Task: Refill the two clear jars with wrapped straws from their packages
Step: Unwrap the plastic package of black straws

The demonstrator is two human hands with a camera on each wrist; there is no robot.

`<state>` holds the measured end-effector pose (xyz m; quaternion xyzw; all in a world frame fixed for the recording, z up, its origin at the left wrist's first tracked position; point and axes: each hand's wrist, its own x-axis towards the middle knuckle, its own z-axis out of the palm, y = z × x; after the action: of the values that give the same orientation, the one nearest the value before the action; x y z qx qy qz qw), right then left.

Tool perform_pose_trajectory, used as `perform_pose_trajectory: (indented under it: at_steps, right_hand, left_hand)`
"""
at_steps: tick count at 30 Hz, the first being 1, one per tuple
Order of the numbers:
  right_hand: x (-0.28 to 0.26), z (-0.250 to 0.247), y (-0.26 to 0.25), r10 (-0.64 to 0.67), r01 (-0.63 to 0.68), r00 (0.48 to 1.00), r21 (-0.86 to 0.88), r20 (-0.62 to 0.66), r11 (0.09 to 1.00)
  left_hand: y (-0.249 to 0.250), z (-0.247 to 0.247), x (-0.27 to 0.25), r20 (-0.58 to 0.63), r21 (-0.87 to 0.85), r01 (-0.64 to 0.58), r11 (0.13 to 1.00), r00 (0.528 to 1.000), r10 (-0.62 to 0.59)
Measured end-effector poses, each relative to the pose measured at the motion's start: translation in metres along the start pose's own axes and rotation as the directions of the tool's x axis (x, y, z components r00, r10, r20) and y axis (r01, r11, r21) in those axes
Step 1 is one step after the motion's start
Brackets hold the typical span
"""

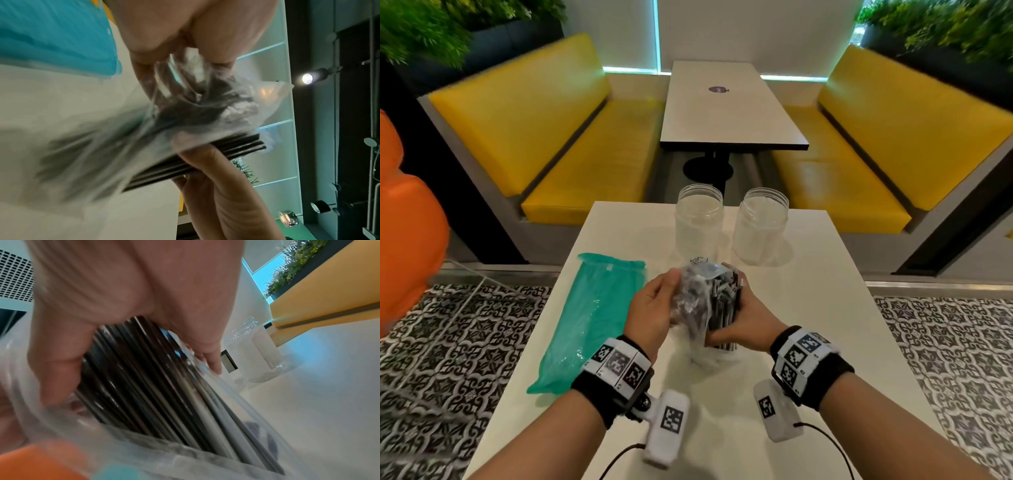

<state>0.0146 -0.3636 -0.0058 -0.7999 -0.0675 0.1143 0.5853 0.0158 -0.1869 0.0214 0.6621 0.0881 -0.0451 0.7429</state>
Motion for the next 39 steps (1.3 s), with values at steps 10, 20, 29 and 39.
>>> perform_pose_trajectory:
  at_steps: [10, 20, 29, 39]
  right_hand:
    - [0.008, 0.013, -0.011, -0.041, 0.041, 0.999, -0.025, 0.001, 0.999]
    - [0.011, 0.017, -0.007, -0.004, 0.006, 1.000, -0.105, 0.022, 0.994]
    - [0.013, 0.014, -0.002, 0.008, -0.008, 1.000, -0.024, -0.005, 1.000]
    - [0.011, 0.014, 0.004, -0.071, 0.071, 0.996, -0.003, -0.054, 0.997]
  left_hand:
    - [-0.009, -0.009, 0.013, -0.191, 0.037, 0.050, 0.998, 0.981, -0.042]
    - [-0.015, -0.020, 0.013, -0.089, -0.083, 0.109, 0.991, 0.989, -0.116]
    - [0.009, -0.010, 0.002, -0.033, 0.098, 0.033, 0.995, 0.999, -0.030]
    - [-0.004, -0.022, 0.018, -0.038, -0.019, 0.108, 0.994, 0.993, -0.108]
